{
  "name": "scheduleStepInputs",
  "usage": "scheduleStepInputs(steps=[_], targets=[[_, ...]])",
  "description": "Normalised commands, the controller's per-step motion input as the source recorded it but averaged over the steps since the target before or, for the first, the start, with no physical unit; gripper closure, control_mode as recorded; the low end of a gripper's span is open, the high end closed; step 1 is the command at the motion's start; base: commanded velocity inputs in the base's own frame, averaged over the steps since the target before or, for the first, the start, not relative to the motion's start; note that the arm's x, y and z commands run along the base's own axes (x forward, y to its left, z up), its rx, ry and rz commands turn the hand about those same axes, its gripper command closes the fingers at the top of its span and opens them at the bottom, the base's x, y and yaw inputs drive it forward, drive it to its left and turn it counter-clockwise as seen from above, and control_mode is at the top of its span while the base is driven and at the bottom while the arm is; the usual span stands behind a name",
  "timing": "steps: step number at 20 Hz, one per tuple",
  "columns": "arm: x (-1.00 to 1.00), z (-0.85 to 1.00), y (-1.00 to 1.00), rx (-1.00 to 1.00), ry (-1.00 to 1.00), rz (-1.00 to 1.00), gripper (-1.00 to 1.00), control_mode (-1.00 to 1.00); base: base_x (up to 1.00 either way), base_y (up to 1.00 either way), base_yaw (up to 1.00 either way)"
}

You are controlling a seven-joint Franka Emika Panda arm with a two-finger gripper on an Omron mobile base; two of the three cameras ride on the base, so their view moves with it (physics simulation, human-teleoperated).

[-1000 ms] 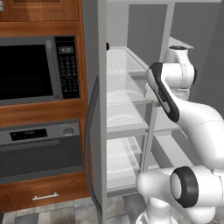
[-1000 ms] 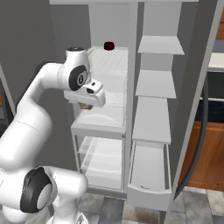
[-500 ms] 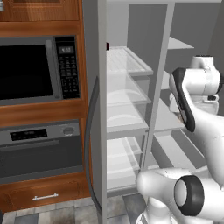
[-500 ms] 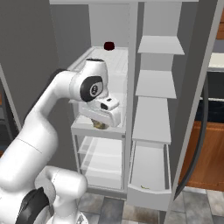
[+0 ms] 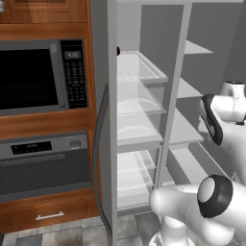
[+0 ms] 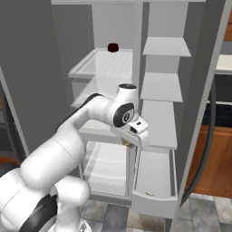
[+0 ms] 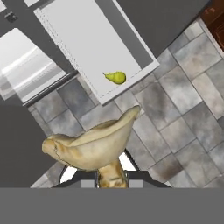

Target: Take the pear and mushroom from the fridge shelf and place them in the freezer drawer to begin freezing them.

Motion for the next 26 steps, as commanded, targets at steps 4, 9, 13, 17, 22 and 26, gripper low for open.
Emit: scheduleStepInputs(steps=[4, 9, 13, 17, 22, 26], targets=[[0.39, -0.92, -0.44, 0.0, 0.0, -0.1, 1.0, -1.0, 0.0, 0.0, 0.0], [0.28, -0.77, -0.31, 0.0, 0.0, -0.06, 1.0, -1.0, 0.0, 0.0, 0.0], [0.24, -0.67, -0.06, 0.0, -0.01, -0.03, 1.0, -1.0, 0.0, 0.0, 0.0], [0.22, -0.45, 0.0, 0.0, -0.01, 0.0, 1.0, -1.0, 0.0, 0.0, 0.0], [0.05, -0.57, -0.11, 0.01, 0.0, 0.0, 1.0, -1.0, 0.0, 0.0, 0.0], [0.15, -0.64, -0.18, 0.0, 0.0, 0.0, 1.0, -1.0, 0.0, 0.0, 0.0]])
